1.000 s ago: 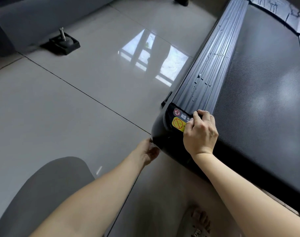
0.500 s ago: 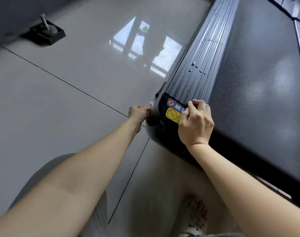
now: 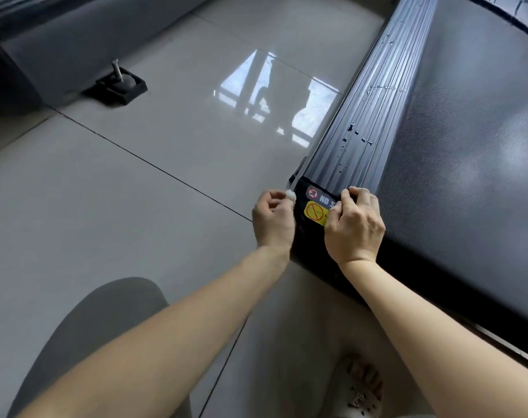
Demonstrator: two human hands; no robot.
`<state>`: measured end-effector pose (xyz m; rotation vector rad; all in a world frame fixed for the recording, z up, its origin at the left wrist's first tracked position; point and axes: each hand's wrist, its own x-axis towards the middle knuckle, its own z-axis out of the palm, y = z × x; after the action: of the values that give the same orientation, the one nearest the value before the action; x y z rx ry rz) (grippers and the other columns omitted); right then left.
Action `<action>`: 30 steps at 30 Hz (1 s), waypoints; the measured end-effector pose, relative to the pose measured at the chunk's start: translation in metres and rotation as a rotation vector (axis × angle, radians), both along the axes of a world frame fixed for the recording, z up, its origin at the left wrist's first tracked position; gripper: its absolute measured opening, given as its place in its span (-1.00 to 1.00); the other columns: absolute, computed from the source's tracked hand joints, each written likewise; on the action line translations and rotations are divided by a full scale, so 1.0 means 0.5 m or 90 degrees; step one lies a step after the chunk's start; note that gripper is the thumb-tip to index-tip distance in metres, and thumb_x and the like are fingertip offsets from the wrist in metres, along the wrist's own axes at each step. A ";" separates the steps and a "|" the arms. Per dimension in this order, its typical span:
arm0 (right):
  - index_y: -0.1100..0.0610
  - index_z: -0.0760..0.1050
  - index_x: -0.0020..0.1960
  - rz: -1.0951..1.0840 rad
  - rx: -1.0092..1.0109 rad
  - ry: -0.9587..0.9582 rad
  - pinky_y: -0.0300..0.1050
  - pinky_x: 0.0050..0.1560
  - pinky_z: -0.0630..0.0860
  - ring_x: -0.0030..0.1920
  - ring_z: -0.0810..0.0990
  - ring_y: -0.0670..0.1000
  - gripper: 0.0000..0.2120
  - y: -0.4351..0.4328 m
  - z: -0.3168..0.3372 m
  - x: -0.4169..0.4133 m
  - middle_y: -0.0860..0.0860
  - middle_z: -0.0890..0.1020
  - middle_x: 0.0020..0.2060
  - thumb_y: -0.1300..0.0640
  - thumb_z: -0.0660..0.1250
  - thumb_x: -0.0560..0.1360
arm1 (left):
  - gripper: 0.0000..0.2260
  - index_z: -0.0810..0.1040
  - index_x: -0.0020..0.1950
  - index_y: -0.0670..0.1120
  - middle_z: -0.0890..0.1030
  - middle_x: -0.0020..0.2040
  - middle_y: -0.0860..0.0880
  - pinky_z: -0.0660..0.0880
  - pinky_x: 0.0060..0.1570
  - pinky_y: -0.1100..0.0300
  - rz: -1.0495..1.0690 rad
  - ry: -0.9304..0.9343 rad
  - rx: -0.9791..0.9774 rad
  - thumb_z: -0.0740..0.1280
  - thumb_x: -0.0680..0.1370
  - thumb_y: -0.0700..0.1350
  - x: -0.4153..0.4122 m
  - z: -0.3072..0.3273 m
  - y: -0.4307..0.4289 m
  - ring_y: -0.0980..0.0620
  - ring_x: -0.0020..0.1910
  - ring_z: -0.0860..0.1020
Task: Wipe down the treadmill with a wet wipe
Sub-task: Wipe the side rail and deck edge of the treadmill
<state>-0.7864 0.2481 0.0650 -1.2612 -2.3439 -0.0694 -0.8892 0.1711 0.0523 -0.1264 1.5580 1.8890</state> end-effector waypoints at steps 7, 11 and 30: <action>0.27 0.63 0.11 0.004 -0.003 0.015 0.09 0.08 0.55 0.16 0.56 0.20 -0.69 0.000 -0.001 0.002 0.16 0.61 0.12 0.13 0.20 0.55 | -0.93 0.70 -0.14 -0.05 0.72 -0.14 -0.07 0.63 0.08 0.08 -0.011 -0.157 -0.074 0.52 0.53 -0.16 -0.027 -0.123 -0.013 -0.07 -0.05 0.69; 0.26 0.63 0.09 0.000 -0.007 0.014 0.09 0.08 0.55 0.17 0.55 0.20 -0.72 0.003 -0.004 0.004 0.16 0.61 0.13 0.15 0.22 0.54 | -0.90 0.69 -0.16 -0.03 0.69 -0.18 -0.02 0.66 -0.01 0.04 0.006 -0.223 -0.112 0.47 0.56 -0.14 0.083 -0.138 -0.052 -0.04 -0.17 0.66; 0.25 0.64 0.08 0.027 -0.064 0.031 0.03 0.15 0.55 0.15 0.58 0.18 -0.69 0.003 0.012 0.010 0.16 0.64 0.11 0.12 0.22 0.51 | -0.82 0.76 0.05 -0.01 0.60 -0.07 0.04 0.60 -0.05 0.12 -0.267 0.646 -0.157 0.42 0.55 -0.22 -0.113 0.044 0.043 0.03 -0.10 0.62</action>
<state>-0.7816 0.2498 0.0711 -1.2444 -2.3571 0.0920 -0.9458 0.1923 0.0740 1.1213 2.2077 1.4462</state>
